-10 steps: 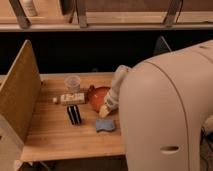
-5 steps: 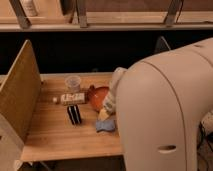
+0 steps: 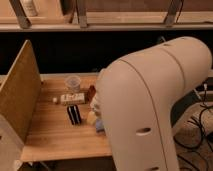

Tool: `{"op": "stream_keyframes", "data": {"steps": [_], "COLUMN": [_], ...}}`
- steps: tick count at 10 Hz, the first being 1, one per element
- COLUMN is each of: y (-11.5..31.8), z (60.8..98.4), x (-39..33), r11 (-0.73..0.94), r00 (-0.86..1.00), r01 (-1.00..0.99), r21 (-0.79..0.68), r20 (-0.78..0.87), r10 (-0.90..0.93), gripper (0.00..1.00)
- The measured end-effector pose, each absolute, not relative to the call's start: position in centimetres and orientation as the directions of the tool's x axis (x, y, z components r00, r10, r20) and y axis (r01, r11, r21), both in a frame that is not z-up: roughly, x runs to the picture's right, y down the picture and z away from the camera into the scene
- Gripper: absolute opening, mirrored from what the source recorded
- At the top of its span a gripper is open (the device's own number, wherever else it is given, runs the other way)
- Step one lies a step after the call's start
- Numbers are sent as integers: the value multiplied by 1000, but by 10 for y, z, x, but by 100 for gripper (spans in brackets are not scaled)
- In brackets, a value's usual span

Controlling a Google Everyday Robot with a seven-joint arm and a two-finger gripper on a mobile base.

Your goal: Knock the eraser over

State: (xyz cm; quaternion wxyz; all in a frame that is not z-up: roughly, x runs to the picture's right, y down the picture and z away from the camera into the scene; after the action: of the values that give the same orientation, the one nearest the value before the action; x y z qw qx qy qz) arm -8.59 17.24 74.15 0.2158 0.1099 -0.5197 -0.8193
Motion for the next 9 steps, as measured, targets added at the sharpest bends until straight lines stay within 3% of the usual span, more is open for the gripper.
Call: {"op": "stream_keyframes", "data": {"steps": [5,9], "y": [194,129], "z": [761,779], "x": [-154,-184], "r11": [-356,-597], "r00": [-943,-915], "r01": [20,-144], "r21": [934,790], "r20": [-101,-336], "r10": [-318,-224], "gripper": [0,0]}}
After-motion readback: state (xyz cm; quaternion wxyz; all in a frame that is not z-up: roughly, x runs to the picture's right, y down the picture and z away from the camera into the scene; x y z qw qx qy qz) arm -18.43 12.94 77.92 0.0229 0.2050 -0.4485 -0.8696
